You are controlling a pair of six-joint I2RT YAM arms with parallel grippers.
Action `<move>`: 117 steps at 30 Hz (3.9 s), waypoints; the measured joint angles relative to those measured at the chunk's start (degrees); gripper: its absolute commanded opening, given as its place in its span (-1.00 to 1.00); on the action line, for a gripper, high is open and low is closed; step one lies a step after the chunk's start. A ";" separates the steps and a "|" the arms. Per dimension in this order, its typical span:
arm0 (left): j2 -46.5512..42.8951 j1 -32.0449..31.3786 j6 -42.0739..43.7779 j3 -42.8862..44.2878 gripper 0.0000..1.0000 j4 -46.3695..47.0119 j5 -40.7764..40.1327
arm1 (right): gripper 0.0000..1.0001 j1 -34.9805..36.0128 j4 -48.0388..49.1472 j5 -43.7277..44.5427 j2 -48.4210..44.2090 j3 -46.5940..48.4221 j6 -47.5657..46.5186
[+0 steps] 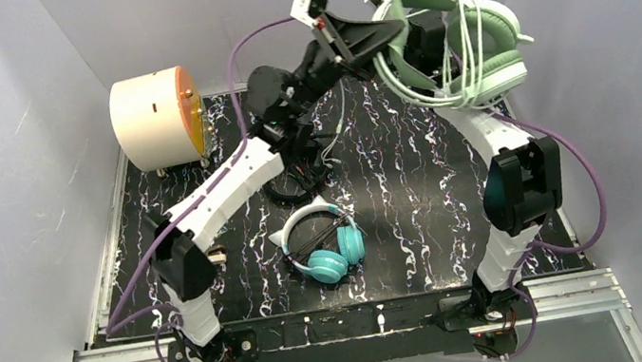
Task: Wrap the headphones
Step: Wrap the headphones cable around the headphones.
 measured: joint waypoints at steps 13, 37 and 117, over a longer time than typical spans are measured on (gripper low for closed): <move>1.49 0.83 20.81 9.22 -1.00 -5.49 2.25 | -1.00 0.42 10.60 -2.29 -12.92 -32.20 10.54; -20.50 -0.70 79.10 -7.82 -1.00 -44.04 -15.26 | -1.00 2.99 -12.79 -0.72 -56.76 -43.10 9.75; -10.67 1.05 80.74 6.58 -1.00 -102.64 15.50 | -1.00 3.89 -39.19 16.87 -52.15 -29.33 -89.39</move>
